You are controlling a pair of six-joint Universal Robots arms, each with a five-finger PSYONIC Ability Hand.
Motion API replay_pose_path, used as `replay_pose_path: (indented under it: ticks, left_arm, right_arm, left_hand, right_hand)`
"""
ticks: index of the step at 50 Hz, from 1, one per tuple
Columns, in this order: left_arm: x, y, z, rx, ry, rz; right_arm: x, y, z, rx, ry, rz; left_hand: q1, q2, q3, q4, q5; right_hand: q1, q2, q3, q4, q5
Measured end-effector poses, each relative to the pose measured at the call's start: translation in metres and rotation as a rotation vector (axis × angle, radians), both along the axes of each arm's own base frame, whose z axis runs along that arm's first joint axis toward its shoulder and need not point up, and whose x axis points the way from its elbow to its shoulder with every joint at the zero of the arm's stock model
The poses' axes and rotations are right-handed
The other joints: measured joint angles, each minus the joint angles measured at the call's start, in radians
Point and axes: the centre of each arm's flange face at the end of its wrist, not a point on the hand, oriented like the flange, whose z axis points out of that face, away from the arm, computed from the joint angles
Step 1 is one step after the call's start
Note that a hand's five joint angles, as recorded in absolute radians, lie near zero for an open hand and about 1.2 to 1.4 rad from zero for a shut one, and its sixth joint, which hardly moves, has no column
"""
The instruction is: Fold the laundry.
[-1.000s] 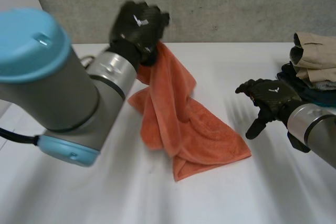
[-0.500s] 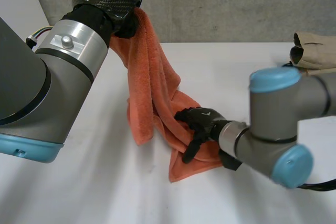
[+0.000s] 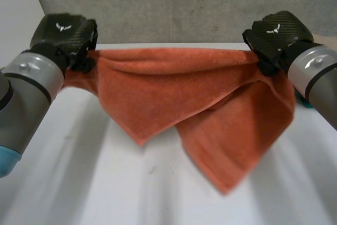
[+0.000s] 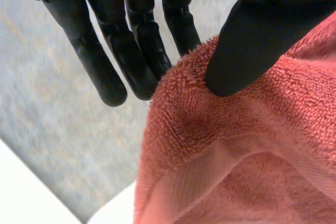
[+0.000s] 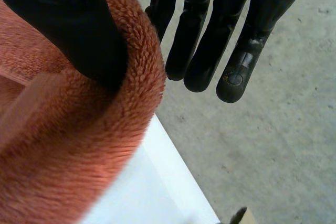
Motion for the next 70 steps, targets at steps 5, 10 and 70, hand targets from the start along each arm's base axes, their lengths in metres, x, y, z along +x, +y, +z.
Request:
replay_pose_path:
  ticks: [5,10,70]
  left_arm:
    - [0.012,-0.024,-0.028,0.090,0.030,0.041]
    - [0.018,-0.057,-0.058,0.127,0.043,0.082]
    - [0.005,-0.031,-0.202,0.285,-0.223,0.003]
  right_arm:
    - [0.028,0.004,-0.016,0.040,0.007,0.077]
    - [0.076,0.023,-0.055,0.114,0.019,0.207]
    - [-0.050,0.004,-0.166,0.604,-0.269,-0.163]
  left_hand:
    - [0.000,0.000,0.000,0.000,0.000]
    - [0.000,0.000,0.000,0.000,0.000]
    - [-0.510,-0.601,-0.598,-0.603,-0.535]
  right_hand:
    - [0.000,0.000,0.000,0.000,0.000]
    - [0.000,0.000,0.000,0.000,0.010]
    - [-0.748,-0.899,-0.896,-0.904,-0.867]
